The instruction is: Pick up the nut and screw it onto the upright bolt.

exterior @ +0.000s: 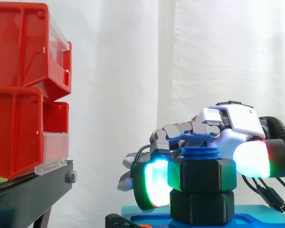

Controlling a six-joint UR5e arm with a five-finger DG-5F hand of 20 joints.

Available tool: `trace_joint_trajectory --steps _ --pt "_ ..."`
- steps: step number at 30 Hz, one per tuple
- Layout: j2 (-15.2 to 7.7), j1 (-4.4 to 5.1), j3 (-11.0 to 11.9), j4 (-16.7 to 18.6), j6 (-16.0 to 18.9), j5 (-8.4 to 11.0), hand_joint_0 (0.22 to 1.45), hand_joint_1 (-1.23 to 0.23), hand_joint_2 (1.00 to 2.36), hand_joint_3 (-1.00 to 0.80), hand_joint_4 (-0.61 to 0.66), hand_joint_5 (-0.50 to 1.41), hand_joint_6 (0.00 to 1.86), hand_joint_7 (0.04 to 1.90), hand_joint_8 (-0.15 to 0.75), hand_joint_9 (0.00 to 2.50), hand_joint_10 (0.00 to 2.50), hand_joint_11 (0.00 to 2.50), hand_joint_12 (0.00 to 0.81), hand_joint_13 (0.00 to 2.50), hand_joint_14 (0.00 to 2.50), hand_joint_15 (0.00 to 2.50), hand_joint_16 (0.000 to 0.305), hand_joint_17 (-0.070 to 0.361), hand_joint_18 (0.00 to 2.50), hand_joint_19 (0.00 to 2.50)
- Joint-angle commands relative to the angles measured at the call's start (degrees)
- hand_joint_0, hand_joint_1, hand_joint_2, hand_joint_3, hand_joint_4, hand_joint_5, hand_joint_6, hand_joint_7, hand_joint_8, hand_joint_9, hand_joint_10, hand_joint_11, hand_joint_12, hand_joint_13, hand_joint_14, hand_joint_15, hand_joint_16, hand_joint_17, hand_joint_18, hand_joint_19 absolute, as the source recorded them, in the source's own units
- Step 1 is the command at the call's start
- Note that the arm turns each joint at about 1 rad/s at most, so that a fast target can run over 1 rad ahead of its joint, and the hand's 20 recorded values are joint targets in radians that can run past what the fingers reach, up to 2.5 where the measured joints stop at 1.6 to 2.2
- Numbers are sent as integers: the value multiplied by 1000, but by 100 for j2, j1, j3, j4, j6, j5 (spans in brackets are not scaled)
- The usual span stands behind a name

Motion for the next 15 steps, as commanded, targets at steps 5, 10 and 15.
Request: trace_joint_trajectory --steps 5,10,15 --pt "-2 0 5 44 9 -3 419 -414 1000 -500 268 4 524 1418 286 826 0 0 337 431 0 0 42 94 0 0" --pt "6 9 14 150 70 -11 389 -373 1000 -500 298 -34 502 1292 295 802 0 0 357 415 0 0 46 103 0 0" --pt "33 9 269 71 70 -170 373 -367 1000 -500 305 -93 504 1040 286 737 0 0 368 355 0 0 49 110 0 0"
